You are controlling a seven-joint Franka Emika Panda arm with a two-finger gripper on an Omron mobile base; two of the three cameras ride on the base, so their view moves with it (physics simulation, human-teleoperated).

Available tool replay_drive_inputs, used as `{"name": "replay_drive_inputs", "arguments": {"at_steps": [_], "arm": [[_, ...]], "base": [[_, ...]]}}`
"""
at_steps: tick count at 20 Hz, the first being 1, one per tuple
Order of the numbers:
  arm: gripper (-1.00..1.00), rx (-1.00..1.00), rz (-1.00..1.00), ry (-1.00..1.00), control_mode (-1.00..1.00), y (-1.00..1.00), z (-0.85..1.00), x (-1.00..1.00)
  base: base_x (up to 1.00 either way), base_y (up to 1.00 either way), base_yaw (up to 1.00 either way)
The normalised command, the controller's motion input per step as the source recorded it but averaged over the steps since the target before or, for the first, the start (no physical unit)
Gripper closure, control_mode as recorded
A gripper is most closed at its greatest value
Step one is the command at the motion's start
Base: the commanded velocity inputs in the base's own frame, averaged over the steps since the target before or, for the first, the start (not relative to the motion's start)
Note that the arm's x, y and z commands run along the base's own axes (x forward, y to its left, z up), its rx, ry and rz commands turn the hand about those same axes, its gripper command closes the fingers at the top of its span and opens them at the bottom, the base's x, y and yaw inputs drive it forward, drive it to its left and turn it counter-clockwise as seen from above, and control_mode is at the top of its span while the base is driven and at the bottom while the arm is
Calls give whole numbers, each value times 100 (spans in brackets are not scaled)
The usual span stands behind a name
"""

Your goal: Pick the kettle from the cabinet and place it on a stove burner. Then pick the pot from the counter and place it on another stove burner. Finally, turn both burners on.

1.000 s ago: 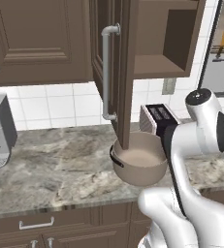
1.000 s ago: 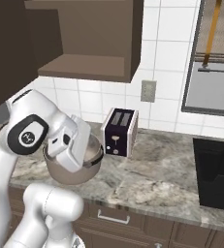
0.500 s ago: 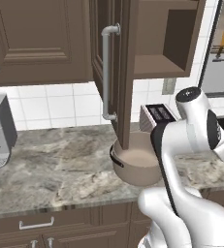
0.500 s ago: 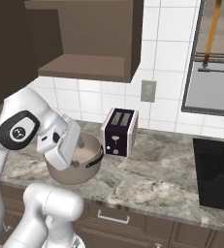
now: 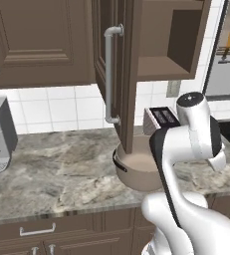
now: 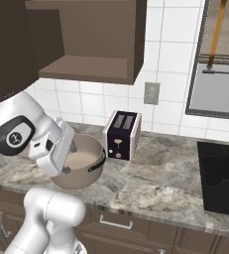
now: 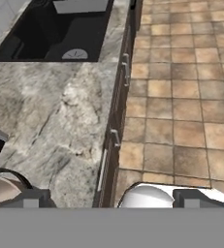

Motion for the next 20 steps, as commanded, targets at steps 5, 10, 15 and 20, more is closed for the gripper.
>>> {"name": "replay_drive_inputs", "arguments": {"at_steps": [5,10,15,20], "arm": [[-100,9,-8,-6,-100,18,-5,11],[-100,6,-16,-7,-100,11,-1,17],[-100,3,-22,-7,-100,8,-1,18],[-100,1,-10,0,-100,1,-4,4]], "base": [[0,0,0],[0,0,0],[0,0,0],[0,0,0]]}}
